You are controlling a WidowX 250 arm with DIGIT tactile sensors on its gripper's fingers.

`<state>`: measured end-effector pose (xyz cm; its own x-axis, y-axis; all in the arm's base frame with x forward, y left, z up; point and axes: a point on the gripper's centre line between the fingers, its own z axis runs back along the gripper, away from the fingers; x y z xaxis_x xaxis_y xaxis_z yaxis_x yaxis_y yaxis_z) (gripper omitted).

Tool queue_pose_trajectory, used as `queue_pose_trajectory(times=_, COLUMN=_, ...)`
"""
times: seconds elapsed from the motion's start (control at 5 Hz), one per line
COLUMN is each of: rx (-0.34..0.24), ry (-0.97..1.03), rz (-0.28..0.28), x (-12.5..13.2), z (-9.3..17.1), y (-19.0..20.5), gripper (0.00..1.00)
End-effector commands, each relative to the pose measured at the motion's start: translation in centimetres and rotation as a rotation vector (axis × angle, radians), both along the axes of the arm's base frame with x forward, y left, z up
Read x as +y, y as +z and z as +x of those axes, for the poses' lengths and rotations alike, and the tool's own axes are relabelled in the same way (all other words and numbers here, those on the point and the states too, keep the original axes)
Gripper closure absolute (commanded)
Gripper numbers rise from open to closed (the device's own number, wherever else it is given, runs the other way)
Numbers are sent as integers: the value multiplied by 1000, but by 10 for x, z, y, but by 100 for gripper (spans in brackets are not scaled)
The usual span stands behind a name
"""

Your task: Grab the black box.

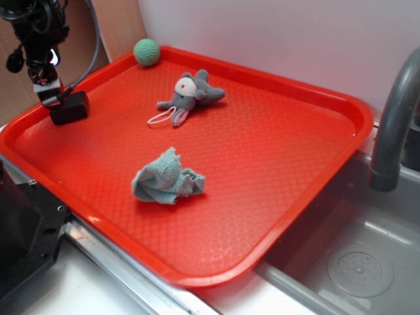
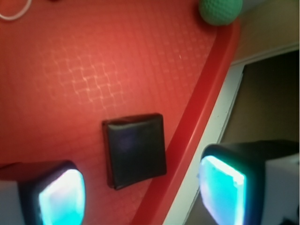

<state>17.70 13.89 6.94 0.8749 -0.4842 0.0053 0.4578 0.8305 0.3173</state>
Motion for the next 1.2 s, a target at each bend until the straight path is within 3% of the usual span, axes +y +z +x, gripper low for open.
queue_pose_trajectory(times=0.0, rx=64, ry=-43, rz=-18, x=7, z=-4, y=-25, gripper=0)
queue_pose_trajectory(times=0.2, rx=170, ry=-200, rz=78, x=0, z=16, y=-41, gripper=0)
queue_pose_trajectory(times=0.4, rx=235, ry=-217, rz=78, x=-1, z=22, y=-54, gripper=0)
queue_pose_trajectory(times=0.6, rx=245, ry=-177, rz=82, x=-2, z=24, y=-56, gripper=9)
queue_pose_trajectory(times=0.8, rx=221, ry=-144, rz=81, x=-2, z=21, y=-52, gripper=100)
queue_pose_trajectory(times=1.0, rx=214, ry=-127, rz=89, x=-7, z=19, y=-42, gripper=100)
